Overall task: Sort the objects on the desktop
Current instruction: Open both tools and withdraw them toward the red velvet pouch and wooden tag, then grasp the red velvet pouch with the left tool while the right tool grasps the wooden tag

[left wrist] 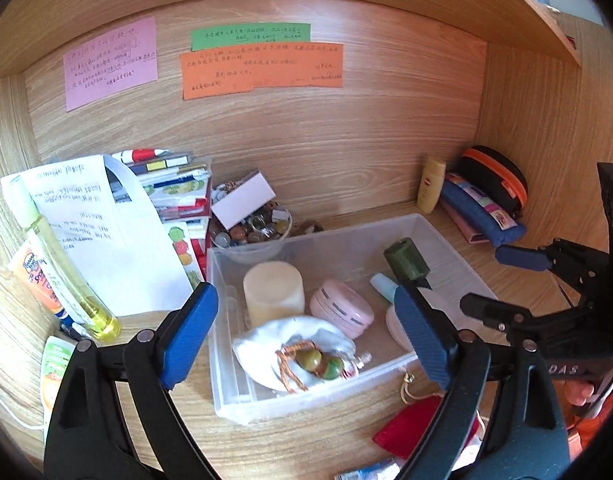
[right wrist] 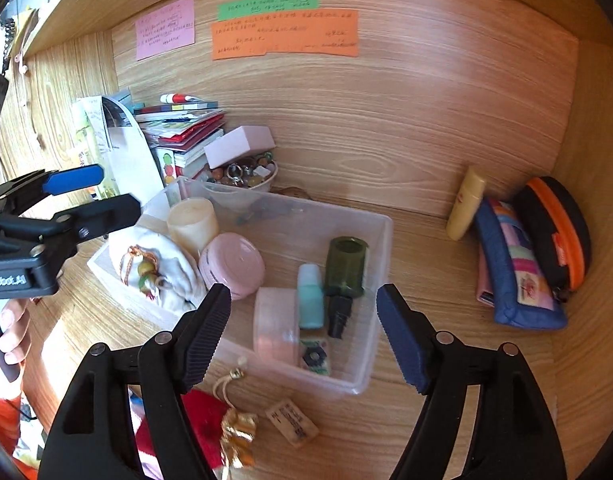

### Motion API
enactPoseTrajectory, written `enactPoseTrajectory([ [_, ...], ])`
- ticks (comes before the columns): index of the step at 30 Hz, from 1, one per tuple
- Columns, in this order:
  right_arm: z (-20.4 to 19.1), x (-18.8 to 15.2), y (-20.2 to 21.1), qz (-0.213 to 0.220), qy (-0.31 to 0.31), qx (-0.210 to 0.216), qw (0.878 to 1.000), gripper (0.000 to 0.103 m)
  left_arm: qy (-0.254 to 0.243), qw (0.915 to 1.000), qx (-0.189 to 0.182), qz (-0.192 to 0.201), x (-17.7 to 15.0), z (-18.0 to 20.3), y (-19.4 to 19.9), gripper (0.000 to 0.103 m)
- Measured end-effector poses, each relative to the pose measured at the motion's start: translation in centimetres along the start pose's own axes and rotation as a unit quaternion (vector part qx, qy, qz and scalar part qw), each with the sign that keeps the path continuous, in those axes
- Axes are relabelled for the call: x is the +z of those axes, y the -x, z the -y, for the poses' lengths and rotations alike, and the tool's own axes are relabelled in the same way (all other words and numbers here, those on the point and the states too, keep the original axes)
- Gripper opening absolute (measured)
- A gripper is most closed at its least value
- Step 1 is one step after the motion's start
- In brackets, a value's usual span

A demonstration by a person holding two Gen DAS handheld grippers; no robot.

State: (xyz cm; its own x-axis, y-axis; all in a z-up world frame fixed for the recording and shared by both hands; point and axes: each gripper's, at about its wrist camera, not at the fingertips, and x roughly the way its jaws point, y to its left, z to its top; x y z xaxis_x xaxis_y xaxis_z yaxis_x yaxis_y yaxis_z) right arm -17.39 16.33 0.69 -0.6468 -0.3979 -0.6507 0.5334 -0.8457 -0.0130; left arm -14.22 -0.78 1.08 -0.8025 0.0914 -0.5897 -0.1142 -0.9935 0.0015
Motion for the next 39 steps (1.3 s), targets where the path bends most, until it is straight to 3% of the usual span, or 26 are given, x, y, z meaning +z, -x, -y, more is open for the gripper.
enactPoseTrajectory([
  [11,1.0,-3.8,1.0,-0.025,0.015,-0.029,0.999,0.072,-0.017,0.9985,-0.026,-0.045,-3.7,2.9,0.3,0.093],
  [23,2.2,-7.5,0.1,-0.068,0.022,-0.031,0.997,0.072,-0.049,0.9889,-0.071,-0.121,-8.3,6.8,-1.3,0.093],
  [32,2.7,-8.3,-0.5,-0.083,0.016,-0.013,0.996,0.072,-0.056,0.9789,-0.108,-0.164,-8.7,8.6,-3.7,0.093],
  [39,2.0,-8.6,-1.5,-0.097,0.033,0.003,0.995,0.072,-0.038,0.9736,-0.112,-0.195,-9.2,8.4,-5.7,0.096],
])
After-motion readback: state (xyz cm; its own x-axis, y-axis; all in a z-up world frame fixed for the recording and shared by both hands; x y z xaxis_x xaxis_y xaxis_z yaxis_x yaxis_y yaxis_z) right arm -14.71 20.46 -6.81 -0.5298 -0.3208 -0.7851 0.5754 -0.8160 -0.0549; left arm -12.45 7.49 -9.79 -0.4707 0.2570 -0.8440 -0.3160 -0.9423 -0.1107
